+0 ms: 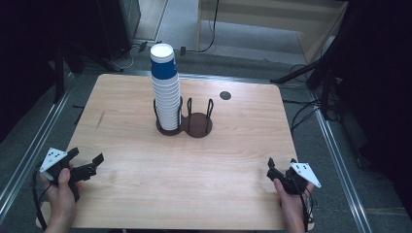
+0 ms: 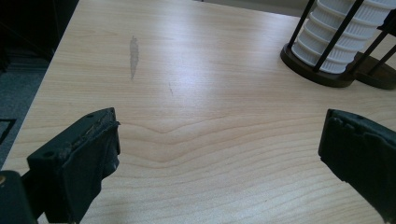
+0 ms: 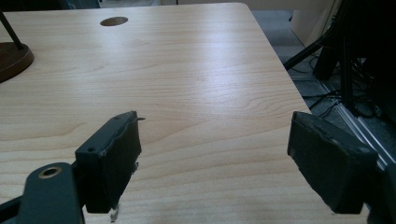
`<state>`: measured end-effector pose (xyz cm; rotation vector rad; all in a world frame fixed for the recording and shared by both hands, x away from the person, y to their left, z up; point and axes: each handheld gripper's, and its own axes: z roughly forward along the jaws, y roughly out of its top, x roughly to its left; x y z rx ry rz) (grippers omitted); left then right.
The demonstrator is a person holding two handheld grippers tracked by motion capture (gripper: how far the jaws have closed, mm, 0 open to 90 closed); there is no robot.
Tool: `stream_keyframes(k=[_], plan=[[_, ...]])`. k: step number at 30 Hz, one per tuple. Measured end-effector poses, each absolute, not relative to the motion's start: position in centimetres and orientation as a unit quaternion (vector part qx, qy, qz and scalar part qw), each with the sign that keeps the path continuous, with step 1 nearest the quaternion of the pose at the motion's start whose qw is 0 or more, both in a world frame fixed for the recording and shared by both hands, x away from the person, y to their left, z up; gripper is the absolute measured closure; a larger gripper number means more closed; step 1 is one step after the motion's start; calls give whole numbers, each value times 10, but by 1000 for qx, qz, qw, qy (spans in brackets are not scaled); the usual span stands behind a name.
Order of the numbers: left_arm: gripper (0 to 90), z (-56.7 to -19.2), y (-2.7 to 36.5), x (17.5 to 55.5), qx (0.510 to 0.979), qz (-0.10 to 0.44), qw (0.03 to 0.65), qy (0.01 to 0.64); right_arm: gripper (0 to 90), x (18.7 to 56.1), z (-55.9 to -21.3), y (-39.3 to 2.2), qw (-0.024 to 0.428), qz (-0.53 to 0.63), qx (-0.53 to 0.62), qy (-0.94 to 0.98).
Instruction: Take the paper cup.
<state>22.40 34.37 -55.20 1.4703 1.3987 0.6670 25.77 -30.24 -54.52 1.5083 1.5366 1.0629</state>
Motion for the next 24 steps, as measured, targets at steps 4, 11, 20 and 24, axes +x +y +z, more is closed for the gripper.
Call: stream_keyframes(k=[4, 11, 20, 24], plan=[[0, -552, 344, 224, 603, 274, 482, 573, 172, 257, -545, -302, 364, 414, 585, 595], [0, -552, 343, 224, 600, 278, 482, 575, 168, 255, -545, -302, 370, 417, 580, 594], [0, -552, 344, 225, 601, 274, 485, 573, 165, 257, -545, -302, 369, 416, 578, 597], [0, -552, 343, 226, 602, 276, 484, 572, 164, 258, -545, -303, 363, 418, 580, 597]])
